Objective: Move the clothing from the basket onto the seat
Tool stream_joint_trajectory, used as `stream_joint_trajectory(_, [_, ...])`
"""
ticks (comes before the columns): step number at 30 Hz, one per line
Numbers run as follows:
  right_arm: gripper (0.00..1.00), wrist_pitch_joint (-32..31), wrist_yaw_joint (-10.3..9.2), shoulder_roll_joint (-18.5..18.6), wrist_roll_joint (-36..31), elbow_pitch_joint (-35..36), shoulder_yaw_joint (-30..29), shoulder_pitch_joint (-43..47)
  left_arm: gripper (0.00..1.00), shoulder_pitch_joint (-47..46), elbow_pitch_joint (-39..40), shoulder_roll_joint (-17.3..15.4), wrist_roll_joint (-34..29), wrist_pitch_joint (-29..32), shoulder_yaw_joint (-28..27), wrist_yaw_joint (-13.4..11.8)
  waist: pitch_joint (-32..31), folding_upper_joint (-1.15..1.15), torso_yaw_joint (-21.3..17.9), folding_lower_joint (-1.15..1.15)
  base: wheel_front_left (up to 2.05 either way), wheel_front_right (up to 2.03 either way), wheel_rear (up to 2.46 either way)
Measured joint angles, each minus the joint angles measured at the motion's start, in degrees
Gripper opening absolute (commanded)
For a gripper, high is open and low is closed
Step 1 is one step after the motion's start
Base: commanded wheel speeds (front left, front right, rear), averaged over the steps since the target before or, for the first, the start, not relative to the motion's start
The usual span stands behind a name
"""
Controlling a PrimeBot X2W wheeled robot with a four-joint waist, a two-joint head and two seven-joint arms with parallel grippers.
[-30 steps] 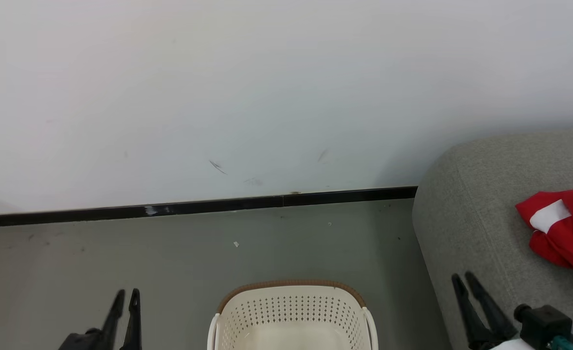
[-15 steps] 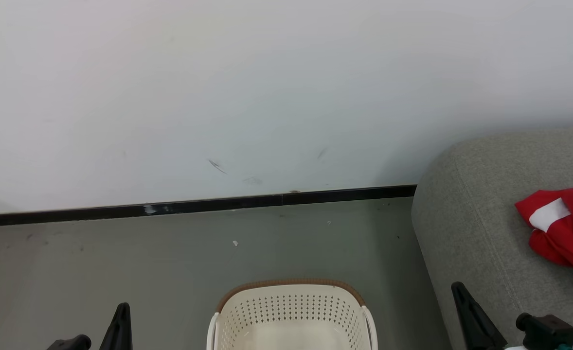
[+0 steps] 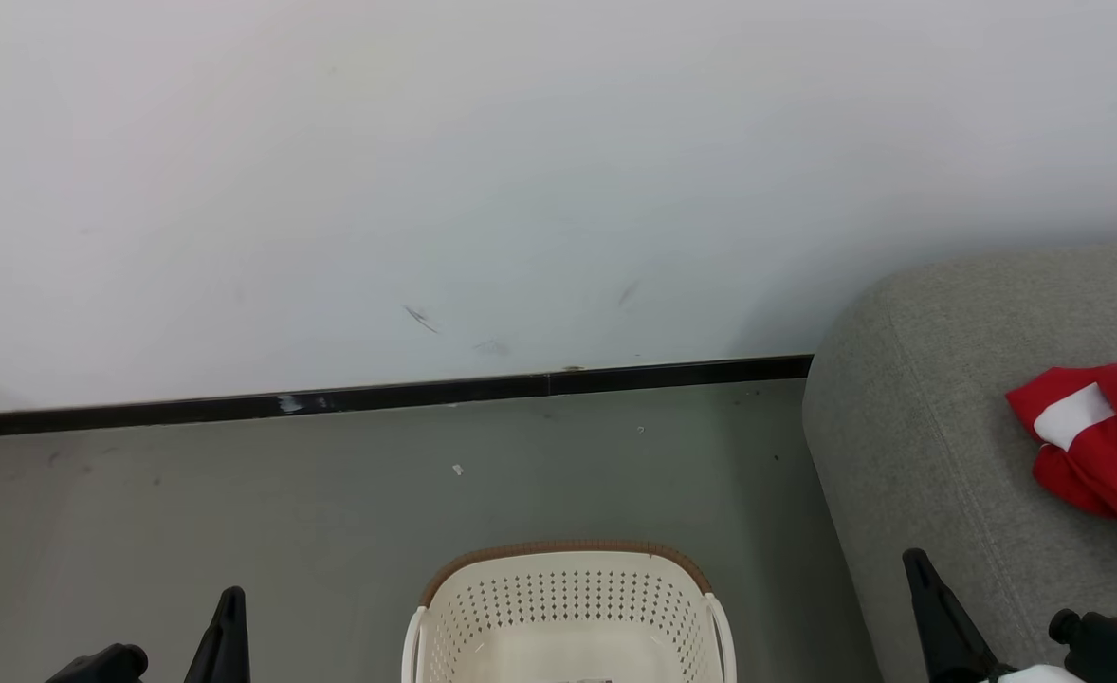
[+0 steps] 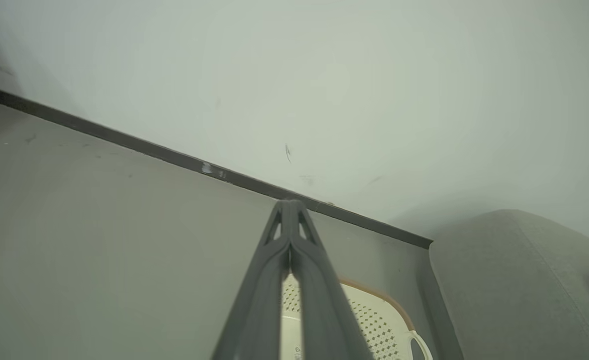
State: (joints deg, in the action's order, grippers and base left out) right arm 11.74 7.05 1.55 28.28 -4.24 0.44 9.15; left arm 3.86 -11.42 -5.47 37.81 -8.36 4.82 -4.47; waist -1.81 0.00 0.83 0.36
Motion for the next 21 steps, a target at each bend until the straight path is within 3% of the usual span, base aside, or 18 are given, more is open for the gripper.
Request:
stream_joint_trajectory(10, [0.0,-1.75,0.0,0.82,9.5,-0.92,-0.3,-0.43,0.0,-0.16,-0.43,0.41,7.17,2.34,-1.27,1.63,-0.2,0.0,-0.08,0.39,0.0,0.0,0.0])
stream_joint_trajectory(21, [0.0,-3.93,0.0,2.01,20.11,-2.44,-0.65,-2.77,0.0,-1.28,-0.83,1.32,15.22,4.44,-2.67,3.33,-0.16,0.0,-0.19,0.37,0.0,0.0,0.0])
